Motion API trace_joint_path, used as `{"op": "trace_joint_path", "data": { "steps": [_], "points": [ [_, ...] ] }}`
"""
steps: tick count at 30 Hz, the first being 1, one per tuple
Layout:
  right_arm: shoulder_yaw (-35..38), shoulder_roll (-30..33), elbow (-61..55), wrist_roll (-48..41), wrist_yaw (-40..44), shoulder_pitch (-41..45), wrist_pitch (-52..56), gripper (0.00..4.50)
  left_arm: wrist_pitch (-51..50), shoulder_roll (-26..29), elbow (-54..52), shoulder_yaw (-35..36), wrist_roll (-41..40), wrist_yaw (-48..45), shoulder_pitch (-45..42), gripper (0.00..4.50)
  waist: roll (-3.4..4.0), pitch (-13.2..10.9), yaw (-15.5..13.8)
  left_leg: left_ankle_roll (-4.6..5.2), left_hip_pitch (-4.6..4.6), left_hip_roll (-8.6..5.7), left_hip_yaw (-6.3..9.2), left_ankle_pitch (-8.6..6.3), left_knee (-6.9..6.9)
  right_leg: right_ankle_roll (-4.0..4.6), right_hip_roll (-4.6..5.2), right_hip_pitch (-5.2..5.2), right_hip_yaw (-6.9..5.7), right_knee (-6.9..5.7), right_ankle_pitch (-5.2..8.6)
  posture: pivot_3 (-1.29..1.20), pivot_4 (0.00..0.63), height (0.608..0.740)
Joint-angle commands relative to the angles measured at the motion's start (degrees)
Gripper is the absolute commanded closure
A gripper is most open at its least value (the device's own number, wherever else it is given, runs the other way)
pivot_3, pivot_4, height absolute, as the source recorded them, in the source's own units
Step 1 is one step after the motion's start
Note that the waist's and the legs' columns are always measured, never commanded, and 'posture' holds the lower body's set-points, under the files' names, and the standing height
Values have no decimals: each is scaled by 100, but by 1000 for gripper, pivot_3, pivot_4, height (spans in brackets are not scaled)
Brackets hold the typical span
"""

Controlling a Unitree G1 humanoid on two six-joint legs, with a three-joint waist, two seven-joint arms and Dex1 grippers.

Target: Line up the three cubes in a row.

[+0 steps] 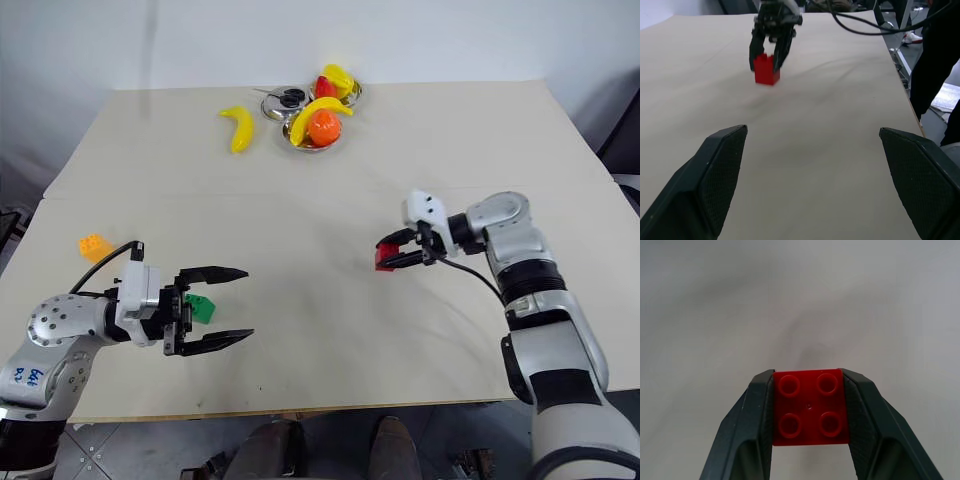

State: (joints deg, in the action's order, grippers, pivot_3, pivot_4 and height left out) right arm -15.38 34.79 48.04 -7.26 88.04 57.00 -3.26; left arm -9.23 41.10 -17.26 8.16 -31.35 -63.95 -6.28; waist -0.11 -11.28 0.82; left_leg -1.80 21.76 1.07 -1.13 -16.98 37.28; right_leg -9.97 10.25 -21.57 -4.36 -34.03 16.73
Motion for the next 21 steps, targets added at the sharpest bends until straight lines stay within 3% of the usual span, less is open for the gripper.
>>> {"op": "trace_joint_path", "data": {
  "steps": [1,14,21],
  "points": [
    [54,13,-543,-72,313,-134,541,2999,74,-9,-89,50,-24,17,-37,0,0,0,-6,0,0,0,0,0,-1,0,0,-2,0,0,0,0,150,740],
    [-67,101,-1940,10,137,-956,1319,2999,96,1,-98,83,-20,60,60,0,-1,1,1,-2,0,3,0,-1,-3,0,-4,-3,-1,0,0,0,150,740],
    [397,310,-2248,-313,131,-1037,1027,633,137,-10,24,209,-44,82,35,0,-1,0,0,-2,1,4,-1,-2,-2,0,-5,-3,-1,1,0,0,150,740]
  ]
}}
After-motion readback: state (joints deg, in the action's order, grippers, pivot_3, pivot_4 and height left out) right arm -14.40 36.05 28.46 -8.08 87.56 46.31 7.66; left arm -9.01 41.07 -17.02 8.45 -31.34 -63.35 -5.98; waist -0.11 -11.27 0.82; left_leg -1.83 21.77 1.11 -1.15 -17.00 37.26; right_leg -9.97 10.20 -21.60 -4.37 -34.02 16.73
